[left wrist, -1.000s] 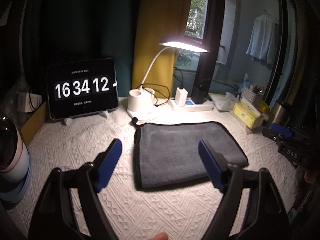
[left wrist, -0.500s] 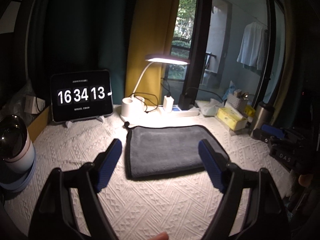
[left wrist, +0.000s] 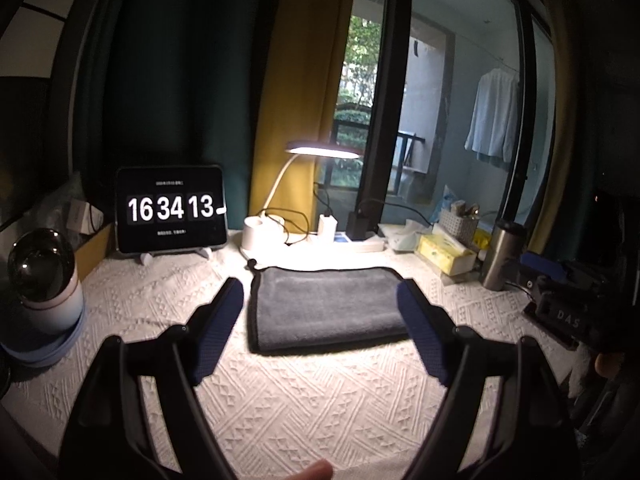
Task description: Fold towel
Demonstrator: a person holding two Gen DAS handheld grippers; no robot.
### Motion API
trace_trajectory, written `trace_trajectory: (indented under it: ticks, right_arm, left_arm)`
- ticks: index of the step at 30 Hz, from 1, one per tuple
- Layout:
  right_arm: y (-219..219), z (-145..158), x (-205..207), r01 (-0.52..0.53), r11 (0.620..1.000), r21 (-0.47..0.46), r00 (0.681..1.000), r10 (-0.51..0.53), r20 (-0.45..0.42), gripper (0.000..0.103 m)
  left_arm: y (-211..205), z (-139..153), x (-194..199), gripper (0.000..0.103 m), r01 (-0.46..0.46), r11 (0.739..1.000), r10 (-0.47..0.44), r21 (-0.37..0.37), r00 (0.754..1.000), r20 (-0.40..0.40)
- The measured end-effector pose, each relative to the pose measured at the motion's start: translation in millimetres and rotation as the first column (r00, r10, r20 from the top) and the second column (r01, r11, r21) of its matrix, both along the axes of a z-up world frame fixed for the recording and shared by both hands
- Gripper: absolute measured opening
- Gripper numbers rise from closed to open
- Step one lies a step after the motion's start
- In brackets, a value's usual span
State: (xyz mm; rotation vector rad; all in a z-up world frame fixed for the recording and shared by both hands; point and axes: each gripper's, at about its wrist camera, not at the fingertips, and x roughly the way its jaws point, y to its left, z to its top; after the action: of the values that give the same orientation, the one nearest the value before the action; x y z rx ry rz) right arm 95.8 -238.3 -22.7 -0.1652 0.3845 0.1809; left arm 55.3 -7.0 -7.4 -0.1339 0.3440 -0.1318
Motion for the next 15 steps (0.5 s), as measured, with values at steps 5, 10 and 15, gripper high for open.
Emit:
trace_trajectory:
  ticks: [5,10,15]
  right_arm:
    - [3,4,-18,-0.007,1.000,-0.007,1.000,0.007,0.027,0.041]
    - [8,6,-36,-0.014,1.000,-0.027,0.997,0.016,0.075,0.041]
    - [9,4,-52,-0.023,1.000,-0.019,0.995,0.024,0.096,0.041]
  left_arm:
    - [3,4,-21,0.093,-0.016,1.000,0.016,-0.006,0.998,0.053]
    - [4,5,-42,0.094,-0.039,0.999,0.039,-0.004,0.992,0.118]
    - [1,2,-56,0.094,-0.075,0.997,0.070,0.026,0.986,0.148]
